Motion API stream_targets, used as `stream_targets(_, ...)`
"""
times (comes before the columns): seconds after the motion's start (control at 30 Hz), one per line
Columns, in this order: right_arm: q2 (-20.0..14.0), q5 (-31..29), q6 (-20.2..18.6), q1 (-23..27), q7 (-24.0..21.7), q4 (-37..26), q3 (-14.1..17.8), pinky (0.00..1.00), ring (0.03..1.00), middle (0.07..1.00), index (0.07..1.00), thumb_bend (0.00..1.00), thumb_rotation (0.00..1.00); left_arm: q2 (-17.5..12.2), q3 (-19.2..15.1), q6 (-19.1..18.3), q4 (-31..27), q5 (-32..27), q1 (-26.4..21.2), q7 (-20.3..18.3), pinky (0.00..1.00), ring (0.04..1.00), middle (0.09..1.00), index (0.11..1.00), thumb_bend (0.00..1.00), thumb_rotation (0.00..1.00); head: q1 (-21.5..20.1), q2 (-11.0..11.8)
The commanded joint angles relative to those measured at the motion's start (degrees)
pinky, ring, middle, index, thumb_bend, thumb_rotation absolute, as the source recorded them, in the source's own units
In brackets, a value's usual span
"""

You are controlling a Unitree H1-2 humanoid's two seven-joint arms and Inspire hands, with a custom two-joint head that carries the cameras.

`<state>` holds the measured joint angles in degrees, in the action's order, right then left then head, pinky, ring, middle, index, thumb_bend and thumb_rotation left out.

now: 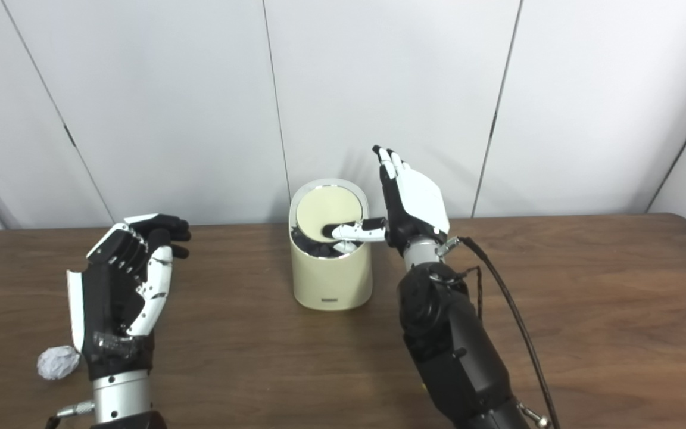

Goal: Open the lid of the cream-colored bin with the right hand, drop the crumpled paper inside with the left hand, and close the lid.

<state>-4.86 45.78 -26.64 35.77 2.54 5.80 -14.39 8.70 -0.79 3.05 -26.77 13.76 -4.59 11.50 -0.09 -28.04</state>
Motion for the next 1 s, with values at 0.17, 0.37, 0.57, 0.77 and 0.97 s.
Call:
stream_targets(0.17, -0.3, 0.7, 0.4, 2.4, 1.4, 1.8, -0.7, 0.94, 0.99, 0.996, 0.977, 0.91, 0.35, 1.0, 0.5, 0.7, -2.8, 0.8, -1.6, 0.2, 0.48, 0.571, 0.583, 0.55, 0.23, 0.32, 0.1, -0.2)
stream_targets(0.37, -0.3, 0.6, 0.6, 2.1, 2.3, 2.3, -1.1, 0.93, 0.98, 0.99, 0.967, 0.89, 0.27, 1.2, 0.3, -0.1, -3.5, 0.7, -1.6, 0.2, 0.47, 0.57, 0.582, 0.546, 0.23, 0.32, -0.1, -0.4)
stream_targets(0.57, -0.5, 0.5, 0.7, 2.1, 2.8, 2.4, -1.4, 0.93, 0.977, 0.988, 0.966, 0.86, 0.21, 1.0, 0.2, 0.1, -3.3, 0.6, -1.7, 0.1, 0.47, 0.57, 0.581, 0.547, 0.24, 0.33, -0.2, -0.3)
stream_targets(0.77, -0.2, -1.9, 0.8, 1.3, 1.2, -0.8, -0.3, 0.94, 0.993, 0.995, 0.98, 0.87, 0.65, 0.9, 0.0, 0.2, -3.0, 0.0, -1.7, 0.1, 0.48, 0.573, 0.581, 0.547, 0.24, 0.32, -0.4, -0.1)
stream_targets(0.97, -1.0, -3.3, 2.4, 0.3, 0.1, -3.4, -0.4, 0.91, 0.973, 0.974, 0.959, 0.81, 0.97, 0.7, 0.0, 0.2, -2.9, 0.3, -1.8, 0.0, 0.48, 0.573, 0.582, 0.548, 0.24, 0.33, -0.4, 0.0)
